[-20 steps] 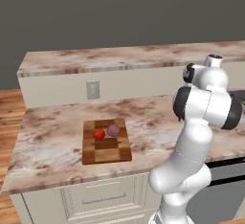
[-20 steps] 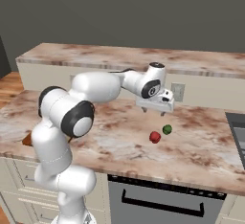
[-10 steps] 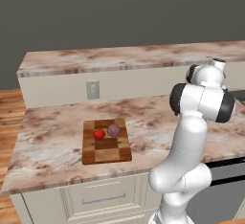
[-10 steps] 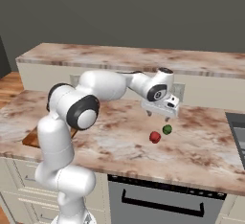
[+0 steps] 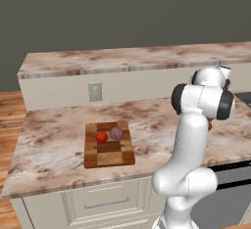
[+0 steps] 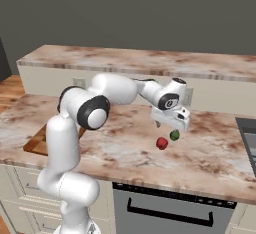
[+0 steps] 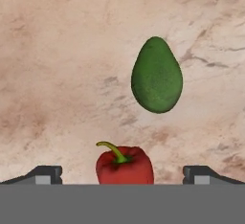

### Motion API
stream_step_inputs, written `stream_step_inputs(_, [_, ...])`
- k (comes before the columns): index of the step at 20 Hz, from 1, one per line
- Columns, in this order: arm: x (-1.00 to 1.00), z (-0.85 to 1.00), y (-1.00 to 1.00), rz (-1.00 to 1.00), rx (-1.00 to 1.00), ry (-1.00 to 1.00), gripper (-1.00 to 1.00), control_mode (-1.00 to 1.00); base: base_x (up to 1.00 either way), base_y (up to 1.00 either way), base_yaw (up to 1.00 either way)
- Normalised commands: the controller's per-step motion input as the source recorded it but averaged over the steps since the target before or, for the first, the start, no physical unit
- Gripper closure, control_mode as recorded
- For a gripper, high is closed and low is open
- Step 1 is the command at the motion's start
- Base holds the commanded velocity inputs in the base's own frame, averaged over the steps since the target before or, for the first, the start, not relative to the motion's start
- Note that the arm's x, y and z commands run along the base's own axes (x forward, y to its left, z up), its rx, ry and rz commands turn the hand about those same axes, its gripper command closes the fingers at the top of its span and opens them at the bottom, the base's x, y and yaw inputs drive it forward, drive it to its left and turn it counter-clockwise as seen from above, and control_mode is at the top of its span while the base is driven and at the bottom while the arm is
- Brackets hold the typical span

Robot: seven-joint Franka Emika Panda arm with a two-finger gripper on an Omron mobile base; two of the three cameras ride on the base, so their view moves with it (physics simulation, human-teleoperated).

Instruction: Place the avocado, onion, tomato, and bell pepper on the cutting board.

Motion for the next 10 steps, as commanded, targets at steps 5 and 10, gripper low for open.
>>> stream_step_inputs(5, [0.07, -0.27, 0.00, -0.06, 0.03, 0.08, -1.00, -1.00, 0.00, 0.00, 0.00])
stream_step_inputs(10, [0.02, -0.05, -0.04, -0.05, 0.04, 0.03, -1.00, -1.00, 0.00, 0.00, 0.00])
